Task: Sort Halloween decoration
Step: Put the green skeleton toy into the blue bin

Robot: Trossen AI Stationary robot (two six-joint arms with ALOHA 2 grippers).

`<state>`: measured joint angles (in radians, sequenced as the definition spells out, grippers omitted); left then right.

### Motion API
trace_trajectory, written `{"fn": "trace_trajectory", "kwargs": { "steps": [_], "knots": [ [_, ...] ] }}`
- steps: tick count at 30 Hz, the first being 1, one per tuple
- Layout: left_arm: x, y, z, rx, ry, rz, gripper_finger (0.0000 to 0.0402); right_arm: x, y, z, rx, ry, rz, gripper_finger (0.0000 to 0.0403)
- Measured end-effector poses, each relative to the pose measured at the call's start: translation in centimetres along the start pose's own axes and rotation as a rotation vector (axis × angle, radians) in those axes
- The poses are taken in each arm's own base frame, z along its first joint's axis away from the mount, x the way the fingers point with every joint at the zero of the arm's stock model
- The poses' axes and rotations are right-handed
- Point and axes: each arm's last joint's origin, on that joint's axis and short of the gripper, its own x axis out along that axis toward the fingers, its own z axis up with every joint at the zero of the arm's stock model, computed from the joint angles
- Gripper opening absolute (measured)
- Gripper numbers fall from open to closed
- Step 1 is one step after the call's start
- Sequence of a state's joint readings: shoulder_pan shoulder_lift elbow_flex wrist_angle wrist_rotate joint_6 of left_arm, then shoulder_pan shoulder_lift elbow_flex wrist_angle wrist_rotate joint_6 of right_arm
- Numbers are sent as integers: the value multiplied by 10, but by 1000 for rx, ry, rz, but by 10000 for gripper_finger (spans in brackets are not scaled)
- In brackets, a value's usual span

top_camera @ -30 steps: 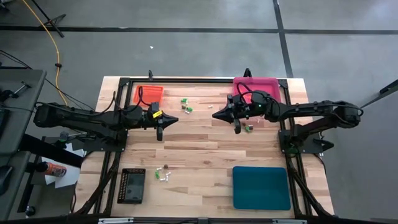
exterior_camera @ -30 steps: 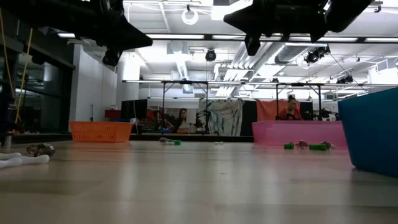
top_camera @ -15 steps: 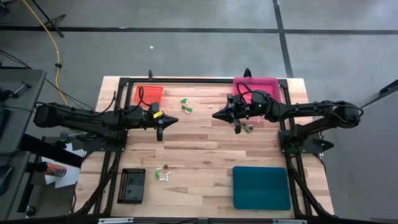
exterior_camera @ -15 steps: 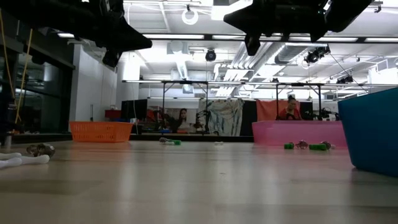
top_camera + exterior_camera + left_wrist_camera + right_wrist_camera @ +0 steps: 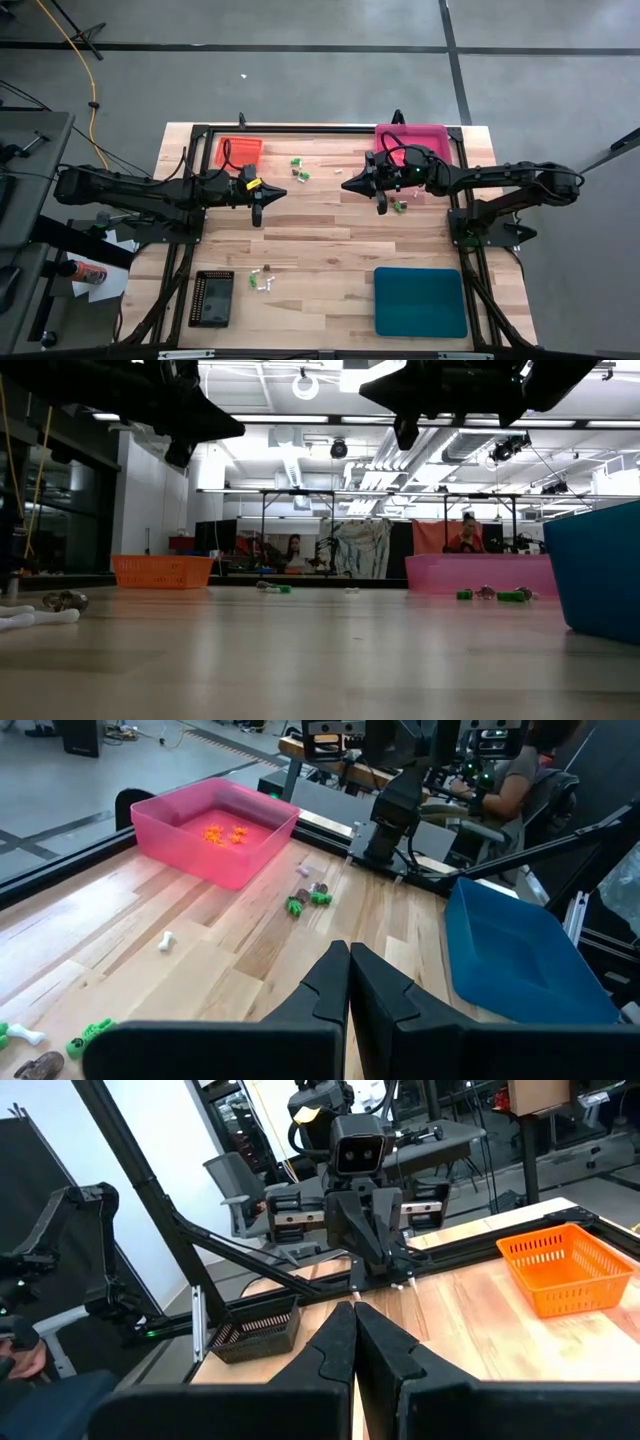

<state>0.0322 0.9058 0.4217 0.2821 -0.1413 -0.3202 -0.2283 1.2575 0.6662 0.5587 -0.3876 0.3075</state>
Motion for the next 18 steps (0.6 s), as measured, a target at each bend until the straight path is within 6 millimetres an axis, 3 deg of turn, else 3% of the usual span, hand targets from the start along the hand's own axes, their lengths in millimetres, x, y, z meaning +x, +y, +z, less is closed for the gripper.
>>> {"fn": "trace_trajectory", "kwargs": {
  "steps": [18],
  "knots": [
    [0,0,0,9,1,0,1,0,-3,1,6,-30,-96,0]
  ]
}}
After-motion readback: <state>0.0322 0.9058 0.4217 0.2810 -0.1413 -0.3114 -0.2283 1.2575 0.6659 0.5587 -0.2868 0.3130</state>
